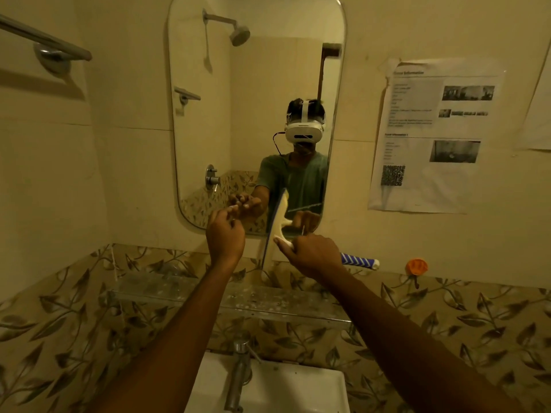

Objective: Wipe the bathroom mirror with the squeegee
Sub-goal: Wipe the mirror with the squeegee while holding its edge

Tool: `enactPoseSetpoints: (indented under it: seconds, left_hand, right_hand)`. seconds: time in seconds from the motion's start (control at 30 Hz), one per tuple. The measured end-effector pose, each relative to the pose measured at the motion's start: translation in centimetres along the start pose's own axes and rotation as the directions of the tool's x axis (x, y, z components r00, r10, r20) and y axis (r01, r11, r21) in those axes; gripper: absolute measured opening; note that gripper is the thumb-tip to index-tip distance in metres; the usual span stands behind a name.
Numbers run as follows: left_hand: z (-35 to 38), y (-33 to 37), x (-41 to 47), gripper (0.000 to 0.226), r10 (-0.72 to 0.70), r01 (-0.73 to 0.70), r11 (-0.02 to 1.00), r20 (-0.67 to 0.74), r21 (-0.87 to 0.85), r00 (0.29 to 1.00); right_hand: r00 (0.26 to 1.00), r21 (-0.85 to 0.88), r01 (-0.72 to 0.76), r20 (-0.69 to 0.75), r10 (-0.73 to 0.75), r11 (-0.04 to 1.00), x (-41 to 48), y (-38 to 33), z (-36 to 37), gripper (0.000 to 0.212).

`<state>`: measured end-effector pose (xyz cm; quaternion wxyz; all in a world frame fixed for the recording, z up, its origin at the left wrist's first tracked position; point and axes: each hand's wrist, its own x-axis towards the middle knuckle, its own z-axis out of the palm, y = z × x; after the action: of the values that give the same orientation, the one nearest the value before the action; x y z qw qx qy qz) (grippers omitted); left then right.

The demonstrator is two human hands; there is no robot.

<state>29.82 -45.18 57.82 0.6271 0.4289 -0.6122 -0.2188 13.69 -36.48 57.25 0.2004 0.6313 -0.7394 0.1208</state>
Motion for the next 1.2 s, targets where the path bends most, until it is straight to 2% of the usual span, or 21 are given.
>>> enactPoseSetpoints:
  seconds: [0.17, 0.43, 0.6, 0.73, 1.0, 1.13, 1.2]
  left_hand:
    - [0.4, 0.6, 0.0, 0.027, 0.009, -0.009, 0.999, -0.013, -0.039, 1.000]
    - [2.2, 1.5, -0.7, 0.029, 0.038, -0.037, 0.999, 0.027, -0.030, 0.999]
    - [2.4, 1.6, -1.0, 0.028, 0.064, -0.063, 0.998, 0.043, -0.017, 0.997]
    - [1.9, 1.3, -1.1, 0.027, 0.063, -0.063, 0.998, 0.044, 0.007, 0.997]
    - [2.5, 1.8, -1.9, 0.028, 0.074, -0.075, 0.997, 0.080, -0.001, 0.994]
    - [3.1, 2.1, -2.9, 0.028, 0.084, -0.083, 0.996, 0.100, -0.015, 0.991]
    - [3.3, 2.3, -3.3, 0.028, 0.089, -0.088, 0.996, 0.100, -0.019, 0.991]
  right_hand:
    - [0.998, -0.060, -0.052, 0.043, 0.054, 0.997, 0.7, 0.6, 0.9, 0.076]
    - [0.981, -0.007, -0.158, 0.116, 0.157, 0.987, -1.1, 5.4, 1.3, 0.065]
    - [0.976, 0.096, -0.195, 0.120, 0.183, 0.976, -1.6, 6.5, 2.3, 0.069]
    - [0.950, 0.249, -0.297, 0.170, 0.261, 0.922, -2.7, 7.1, 3.9, 0.072]
    - [0.942, 0.268, -0.334, 0.078, 0.325, 0.904, -4.8, 7.4, 3.6, 0.072]
    - [0.945, 0.301, -0.302, -0.034, 0.326, 0.905, -5.5, 7.1, 2.3, 0.065]
    - [0.949, 0.289, -0.285, -0.046, 0.310, 0.914, -5.8, 7.0, 1.7, 0.063]
